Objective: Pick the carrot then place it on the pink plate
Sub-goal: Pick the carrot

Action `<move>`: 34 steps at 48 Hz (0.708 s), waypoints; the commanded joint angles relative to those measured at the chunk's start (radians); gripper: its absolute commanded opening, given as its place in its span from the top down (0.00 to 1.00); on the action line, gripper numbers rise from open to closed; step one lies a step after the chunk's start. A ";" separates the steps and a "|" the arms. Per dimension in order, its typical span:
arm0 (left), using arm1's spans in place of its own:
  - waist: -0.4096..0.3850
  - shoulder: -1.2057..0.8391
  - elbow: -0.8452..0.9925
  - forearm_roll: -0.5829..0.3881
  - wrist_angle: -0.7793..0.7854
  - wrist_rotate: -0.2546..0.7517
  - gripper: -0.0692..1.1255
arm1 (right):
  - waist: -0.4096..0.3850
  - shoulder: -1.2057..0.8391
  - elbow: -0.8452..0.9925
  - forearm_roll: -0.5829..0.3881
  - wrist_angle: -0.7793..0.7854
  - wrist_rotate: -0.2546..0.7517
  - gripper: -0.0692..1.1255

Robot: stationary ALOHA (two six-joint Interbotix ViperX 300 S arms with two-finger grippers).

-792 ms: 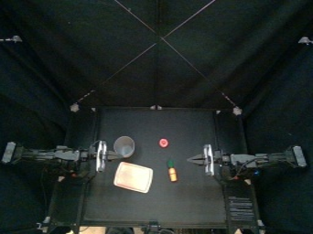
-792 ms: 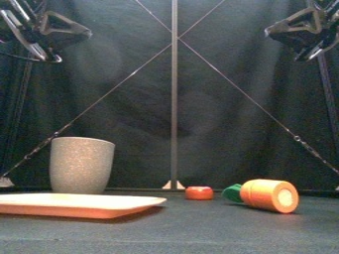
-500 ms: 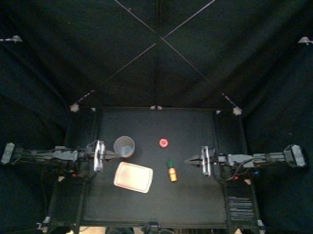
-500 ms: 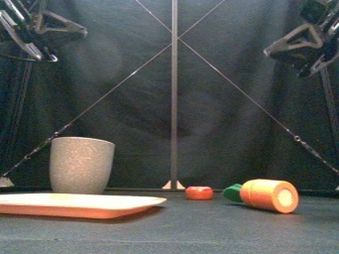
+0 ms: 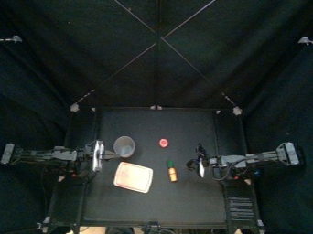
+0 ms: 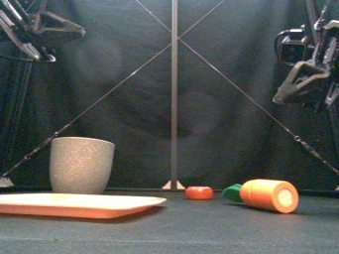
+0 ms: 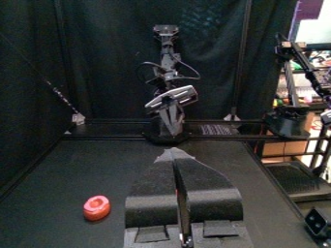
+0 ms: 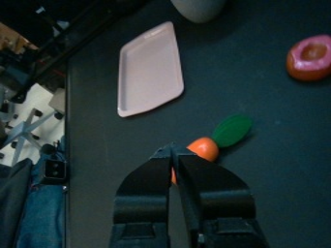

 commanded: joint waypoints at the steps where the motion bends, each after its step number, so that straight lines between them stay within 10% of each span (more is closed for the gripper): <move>1: 0.000 0.000 -0.015 0.003 -0.002 0.000 0.97 | 0.003 0.066 -0.021 0.005 -0.015 0.020 0.40; 14: 0.000 0.000 -0.015 0.003 -0.003 0.002 0.97 | 0.008 0.278 -0.091 0.006 -0.031 0.021 0.08; 34: 0.000 0.000 -0.012 0.003 -0.002 0.002 0.97 | 0.025 0.511 -0.216 0.057 -0.006 0.026 0.07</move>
